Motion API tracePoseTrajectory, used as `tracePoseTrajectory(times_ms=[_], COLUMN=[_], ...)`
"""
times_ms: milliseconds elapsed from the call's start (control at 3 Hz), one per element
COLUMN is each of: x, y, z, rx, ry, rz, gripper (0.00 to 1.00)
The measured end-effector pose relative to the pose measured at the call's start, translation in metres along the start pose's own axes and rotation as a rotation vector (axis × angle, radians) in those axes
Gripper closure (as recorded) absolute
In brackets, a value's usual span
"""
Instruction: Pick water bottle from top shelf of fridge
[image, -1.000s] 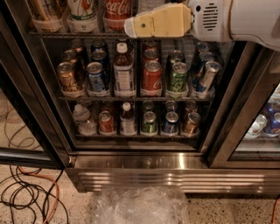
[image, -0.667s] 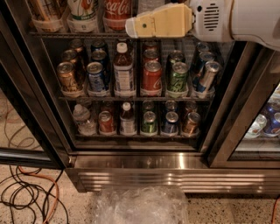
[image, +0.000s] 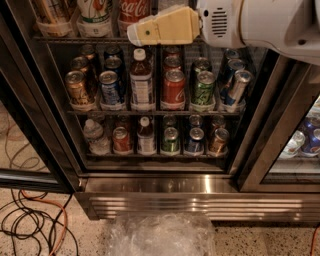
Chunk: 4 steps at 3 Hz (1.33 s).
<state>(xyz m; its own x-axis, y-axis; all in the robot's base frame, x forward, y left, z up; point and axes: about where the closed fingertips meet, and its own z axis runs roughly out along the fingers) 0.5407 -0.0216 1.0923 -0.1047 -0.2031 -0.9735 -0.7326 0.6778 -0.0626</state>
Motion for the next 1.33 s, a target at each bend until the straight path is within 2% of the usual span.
tracePoseTrajectory(times_ms=[333,667,1000,1333], x=[-0.0059,-0.0087,-0.0093,-0.0071], y=[-0.0182,-0.0189,-0.0184,-0.026], z=[0.0216,0.0227,0.0228,0.027], rx=[0.051,0.06,0.061,0.088], ry=[-0.028,-0.033,-0.034,-0.028], rz=[-0.08,-0.091,-0.092,-0.105], gripper=[0.0,0.09,0.0,0.0])
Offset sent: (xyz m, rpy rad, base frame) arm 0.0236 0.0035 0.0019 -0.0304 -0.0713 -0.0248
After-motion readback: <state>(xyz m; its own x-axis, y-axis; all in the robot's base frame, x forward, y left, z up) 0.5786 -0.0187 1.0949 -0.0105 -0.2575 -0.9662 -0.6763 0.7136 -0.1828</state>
